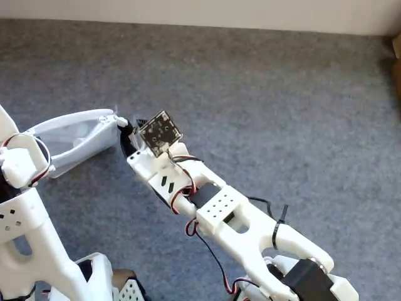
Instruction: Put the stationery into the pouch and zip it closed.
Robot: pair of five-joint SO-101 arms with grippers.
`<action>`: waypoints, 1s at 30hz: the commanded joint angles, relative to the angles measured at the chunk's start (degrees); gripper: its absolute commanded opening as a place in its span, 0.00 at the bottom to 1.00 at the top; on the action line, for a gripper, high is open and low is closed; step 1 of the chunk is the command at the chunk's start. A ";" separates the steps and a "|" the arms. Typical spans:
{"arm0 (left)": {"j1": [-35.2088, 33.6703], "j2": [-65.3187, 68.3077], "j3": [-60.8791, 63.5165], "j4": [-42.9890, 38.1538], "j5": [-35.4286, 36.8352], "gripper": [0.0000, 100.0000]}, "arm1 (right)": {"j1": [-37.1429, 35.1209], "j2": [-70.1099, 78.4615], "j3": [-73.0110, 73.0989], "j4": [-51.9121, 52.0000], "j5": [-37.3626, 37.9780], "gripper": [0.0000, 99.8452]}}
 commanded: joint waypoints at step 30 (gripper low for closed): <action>1.10 0.13 1.54 -0.88 -0.62 0.01 | -2.51 -0.13 -2.77 -1.54 1.49 0.15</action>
